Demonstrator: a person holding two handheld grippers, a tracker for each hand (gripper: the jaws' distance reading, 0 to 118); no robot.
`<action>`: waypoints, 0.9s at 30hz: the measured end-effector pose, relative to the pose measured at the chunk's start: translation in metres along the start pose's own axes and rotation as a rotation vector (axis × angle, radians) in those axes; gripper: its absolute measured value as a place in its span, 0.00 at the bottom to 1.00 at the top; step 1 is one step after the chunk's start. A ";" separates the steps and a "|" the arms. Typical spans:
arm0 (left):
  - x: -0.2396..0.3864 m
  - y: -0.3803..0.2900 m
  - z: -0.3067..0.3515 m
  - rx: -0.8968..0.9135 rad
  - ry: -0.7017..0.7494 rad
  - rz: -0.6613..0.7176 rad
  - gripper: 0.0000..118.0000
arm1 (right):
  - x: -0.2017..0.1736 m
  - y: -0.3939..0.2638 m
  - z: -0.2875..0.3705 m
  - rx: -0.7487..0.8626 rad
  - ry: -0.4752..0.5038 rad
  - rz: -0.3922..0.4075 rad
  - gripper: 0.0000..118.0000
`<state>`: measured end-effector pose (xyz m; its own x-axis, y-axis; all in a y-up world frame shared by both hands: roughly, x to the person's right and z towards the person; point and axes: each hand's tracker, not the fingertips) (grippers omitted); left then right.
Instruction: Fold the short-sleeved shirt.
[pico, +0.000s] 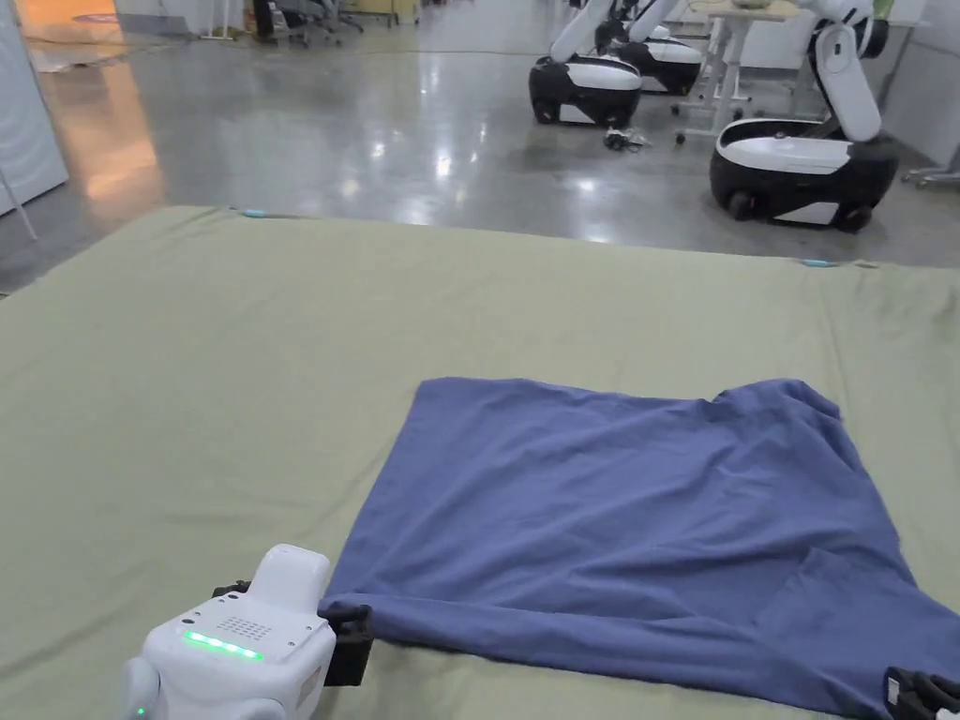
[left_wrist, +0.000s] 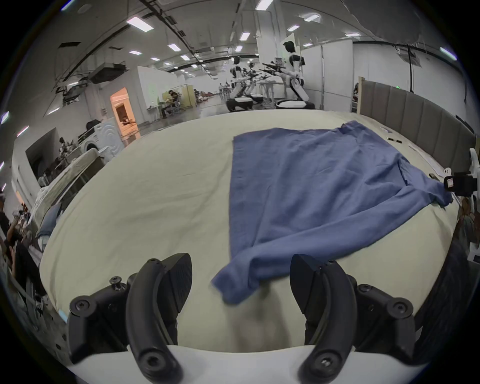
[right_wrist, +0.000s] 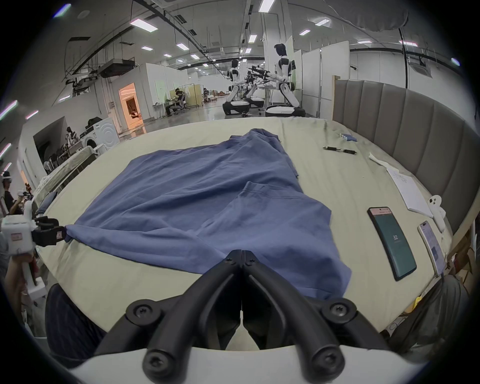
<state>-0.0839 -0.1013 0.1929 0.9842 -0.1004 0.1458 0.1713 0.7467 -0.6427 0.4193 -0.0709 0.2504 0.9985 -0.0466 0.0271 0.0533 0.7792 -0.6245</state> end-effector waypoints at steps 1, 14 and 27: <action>0.007 0.004 -0.004 -0.009 -0.010 -0.018 0.61 | 0.004 0.000 0.002 -0.001 -0.012 0.004 0.00; 0.037 0.013 0.019 -0.041 -0.046 -0.008 0.05 | 0.062 -0.003 -0.031 -0.172 -0.079 -0.006 0.92; 0.027 0.079 0.055 0.072 0.008 -0.119 0.05 | 0.070 0.085 0.012 0.006 -0.113 -0.022 0.03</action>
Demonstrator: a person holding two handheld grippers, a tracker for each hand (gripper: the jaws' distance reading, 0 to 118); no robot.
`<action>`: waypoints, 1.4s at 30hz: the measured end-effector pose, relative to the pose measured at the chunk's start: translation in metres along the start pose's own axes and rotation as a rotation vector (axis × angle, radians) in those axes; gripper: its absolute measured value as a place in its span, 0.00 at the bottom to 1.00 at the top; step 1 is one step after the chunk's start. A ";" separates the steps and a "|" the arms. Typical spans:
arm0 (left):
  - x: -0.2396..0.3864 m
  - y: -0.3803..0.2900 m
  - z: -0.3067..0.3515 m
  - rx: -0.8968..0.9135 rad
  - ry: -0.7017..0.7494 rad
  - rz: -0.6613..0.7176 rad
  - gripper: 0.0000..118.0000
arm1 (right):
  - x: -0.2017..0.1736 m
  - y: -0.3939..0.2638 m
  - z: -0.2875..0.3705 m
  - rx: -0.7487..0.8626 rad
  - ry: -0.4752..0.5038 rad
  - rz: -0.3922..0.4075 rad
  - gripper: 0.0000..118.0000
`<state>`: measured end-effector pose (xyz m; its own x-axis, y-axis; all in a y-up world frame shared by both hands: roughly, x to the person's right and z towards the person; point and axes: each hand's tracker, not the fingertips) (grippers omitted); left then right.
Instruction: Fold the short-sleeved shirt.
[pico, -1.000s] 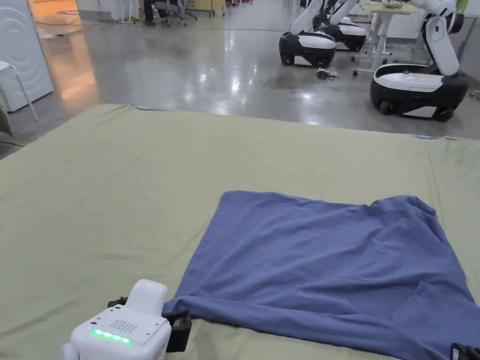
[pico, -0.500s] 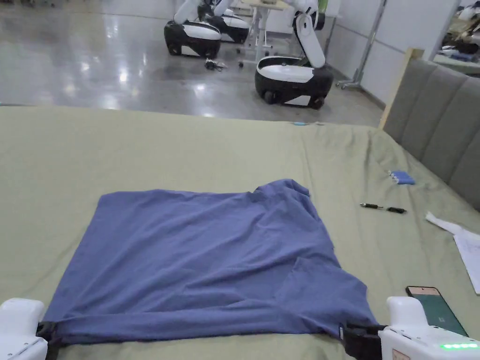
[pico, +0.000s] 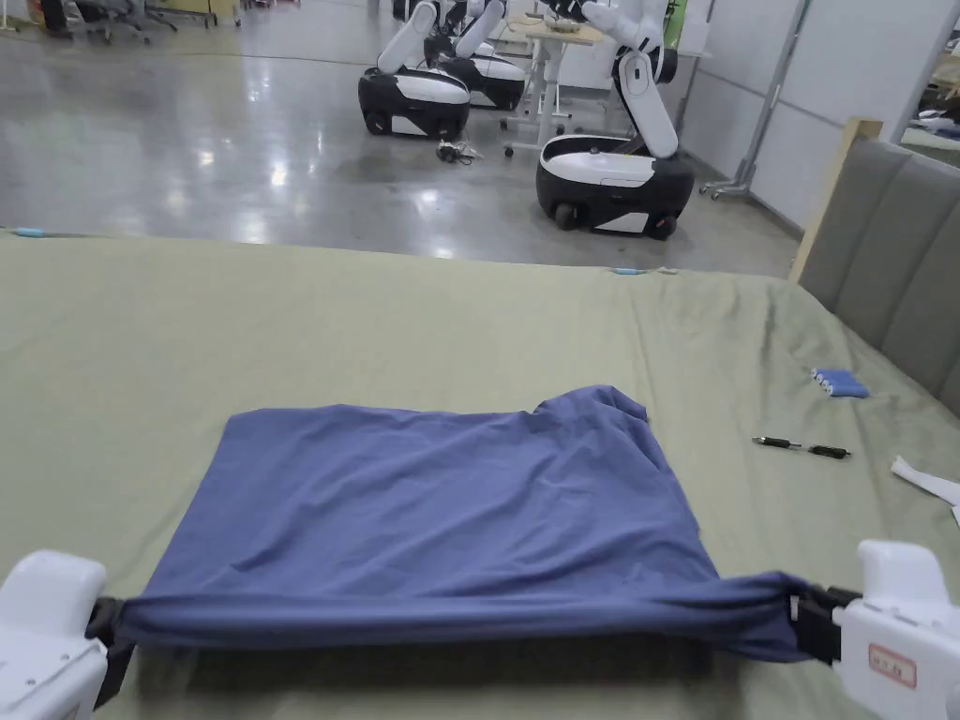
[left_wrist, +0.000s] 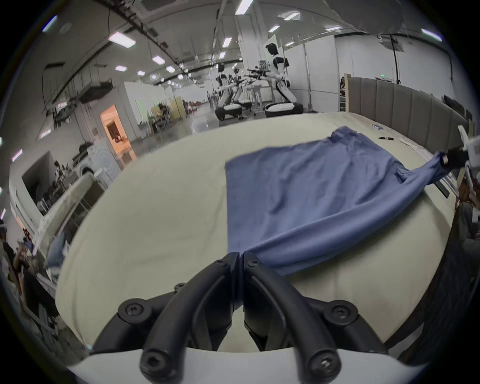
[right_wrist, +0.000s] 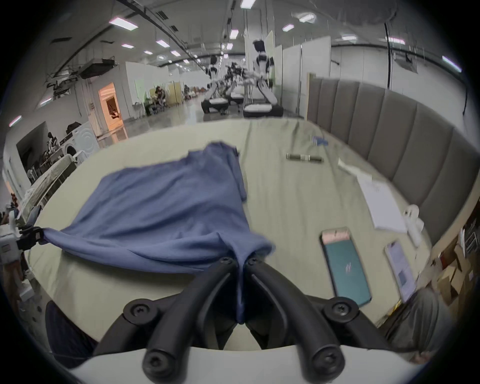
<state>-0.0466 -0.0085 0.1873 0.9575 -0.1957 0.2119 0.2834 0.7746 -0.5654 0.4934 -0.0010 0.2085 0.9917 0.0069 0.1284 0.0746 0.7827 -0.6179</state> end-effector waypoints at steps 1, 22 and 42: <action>-0.003 0.013 -0.002 -0.001 -0.005 0.003 0.05 | -0.002 0.015 -0.002 0.011 0.006 0.010 0.03; -0.030 0.055 -0.111 -0.080 -0.069 0.172 0.48 | 0.003 0.064 -0.141 -0.049 0.106 -0.060 0.94; -0.012 -0.041 -0.108 -0.108 0.045 0.176 0.56 | -0.077 -0.085 -0.045 -0.028 0.158 -0.022 0.00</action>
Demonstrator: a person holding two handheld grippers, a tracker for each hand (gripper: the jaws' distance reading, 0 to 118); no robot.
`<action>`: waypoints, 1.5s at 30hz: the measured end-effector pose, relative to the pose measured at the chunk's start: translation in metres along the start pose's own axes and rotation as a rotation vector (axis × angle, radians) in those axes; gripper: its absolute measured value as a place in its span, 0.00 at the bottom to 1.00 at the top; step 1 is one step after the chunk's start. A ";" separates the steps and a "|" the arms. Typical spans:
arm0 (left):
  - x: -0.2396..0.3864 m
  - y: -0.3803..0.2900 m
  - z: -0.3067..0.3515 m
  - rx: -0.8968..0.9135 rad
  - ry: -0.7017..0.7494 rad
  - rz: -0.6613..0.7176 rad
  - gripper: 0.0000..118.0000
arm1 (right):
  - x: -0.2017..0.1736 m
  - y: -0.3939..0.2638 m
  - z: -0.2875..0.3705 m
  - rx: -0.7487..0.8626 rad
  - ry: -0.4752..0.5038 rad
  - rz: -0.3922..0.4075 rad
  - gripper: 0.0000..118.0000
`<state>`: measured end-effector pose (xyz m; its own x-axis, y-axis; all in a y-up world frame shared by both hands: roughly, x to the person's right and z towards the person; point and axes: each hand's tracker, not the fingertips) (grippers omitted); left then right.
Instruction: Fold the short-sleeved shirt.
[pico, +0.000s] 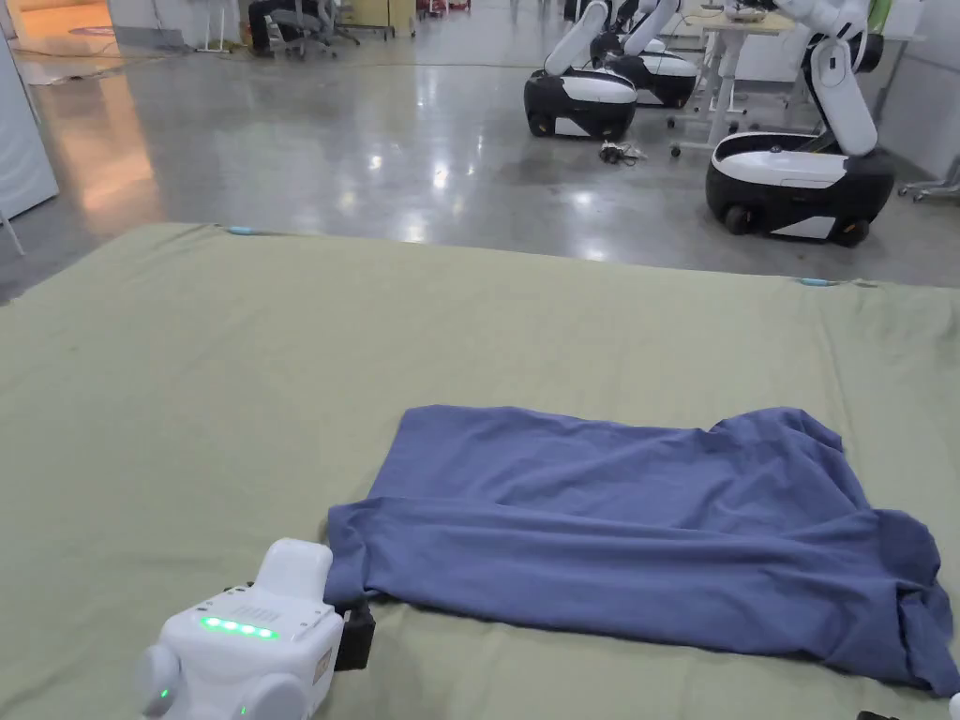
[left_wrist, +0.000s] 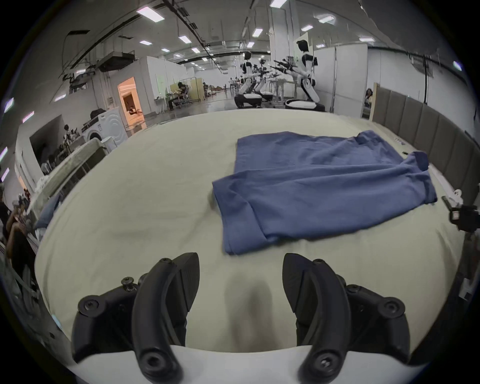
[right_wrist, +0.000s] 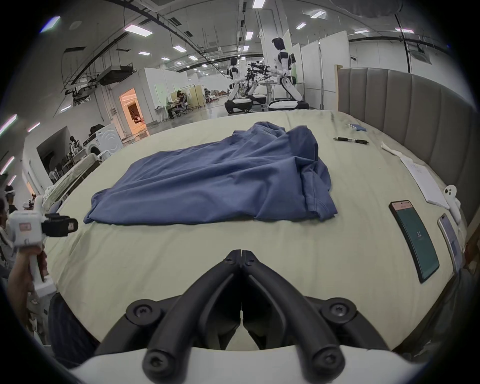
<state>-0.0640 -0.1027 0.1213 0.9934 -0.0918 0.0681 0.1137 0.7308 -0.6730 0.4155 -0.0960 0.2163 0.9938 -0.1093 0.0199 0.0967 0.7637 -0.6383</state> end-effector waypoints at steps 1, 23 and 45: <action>-0.003 0.005 -0.010 -0.001 0.011 -0.006 0.56 | 0.005 0.002 0.002 0.000 0.000 -0.006 0.00; 0.025 0.050 -0.016 -0.025 -0.050 -0.119 0.06 | 0.087 0.078 -0.107 -0.214 -0.161 0.004 0.11; 0.009 -0.012 0.111 -0.057 -0.113 -0.067 0.06 | 0.081 0.028 0.039 -0.206 -0.059 -0.018 0.10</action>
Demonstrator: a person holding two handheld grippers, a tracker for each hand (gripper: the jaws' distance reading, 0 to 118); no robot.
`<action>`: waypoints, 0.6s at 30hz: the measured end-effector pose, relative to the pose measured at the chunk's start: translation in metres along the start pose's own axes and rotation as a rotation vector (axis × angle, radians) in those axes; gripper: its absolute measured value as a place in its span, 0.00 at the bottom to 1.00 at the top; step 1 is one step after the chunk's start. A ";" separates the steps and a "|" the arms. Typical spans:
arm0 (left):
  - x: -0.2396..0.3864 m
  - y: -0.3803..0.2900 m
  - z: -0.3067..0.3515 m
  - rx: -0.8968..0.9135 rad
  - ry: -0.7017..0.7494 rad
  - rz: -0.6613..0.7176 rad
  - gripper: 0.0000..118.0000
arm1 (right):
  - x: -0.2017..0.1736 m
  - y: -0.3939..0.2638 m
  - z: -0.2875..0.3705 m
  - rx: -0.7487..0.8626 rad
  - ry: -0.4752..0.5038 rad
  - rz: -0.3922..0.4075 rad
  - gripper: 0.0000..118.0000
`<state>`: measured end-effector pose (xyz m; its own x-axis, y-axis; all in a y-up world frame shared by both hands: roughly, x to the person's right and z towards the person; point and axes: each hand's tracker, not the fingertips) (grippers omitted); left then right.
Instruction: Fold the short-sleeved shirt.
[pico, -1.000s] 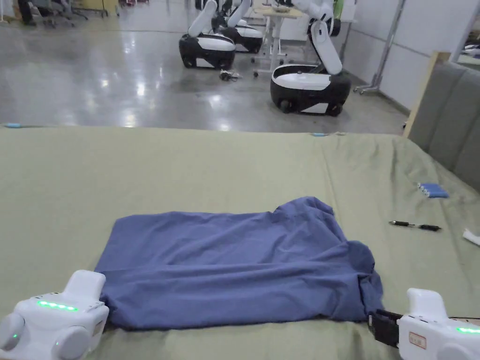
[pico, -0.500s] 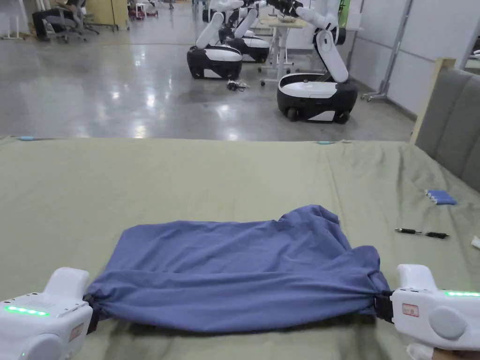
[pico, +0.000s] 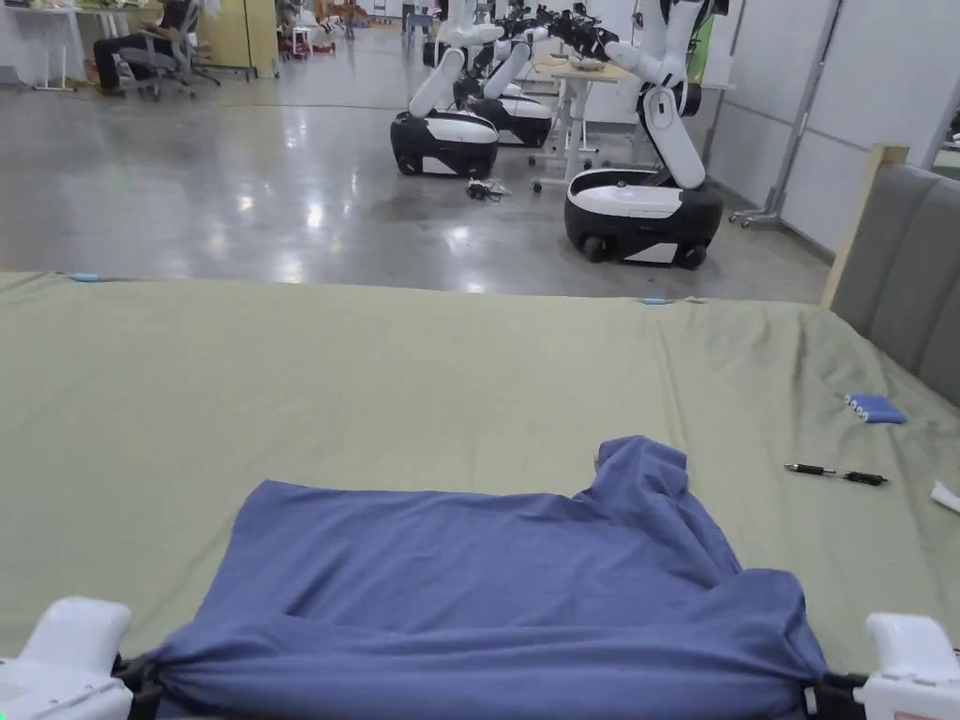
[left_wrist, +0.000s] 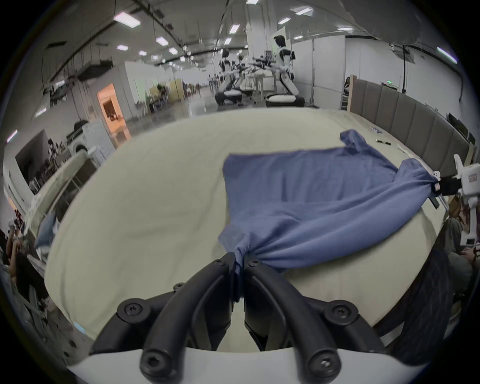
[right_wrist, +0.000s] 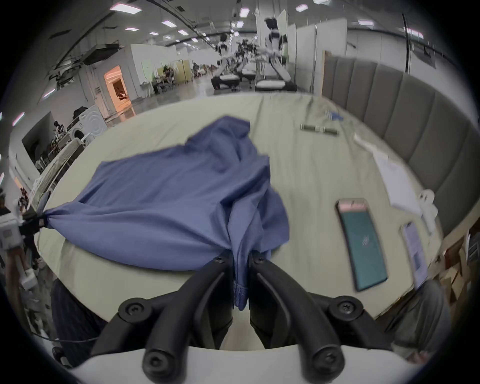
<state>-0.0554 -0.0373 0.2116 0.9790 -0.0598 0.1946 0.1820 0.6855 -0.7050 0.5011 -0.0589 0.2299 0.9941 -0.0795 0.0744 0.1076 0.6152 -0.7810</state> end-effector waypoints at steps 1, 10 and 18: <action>0.004 -0.008 -0.004 -0.007 -0.003 0.000 0.06 | -0.001 -0.009 -0.006 -0.003 0.010 -0.007 0.10; 0.008 0.003 0.043 0.258 0.111 0.023 0.53 | -0.012 -0.009 0.039 0.210 0.047 -0.004 0.99; 0.048 0.041 0.001 0.334 0.058 0.033 0.51 | -0.092 0.025 0.016 0.373 0.038 0.120 0.55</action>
<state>-0.0012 -0.0114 0.1922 0.9892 -0.0680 0.1296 0.1195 0.8868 -0.4464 0.4121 -0.0238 0.2137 0.9994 -0.0145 -0.0327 -0.0038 0.8644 -0.5027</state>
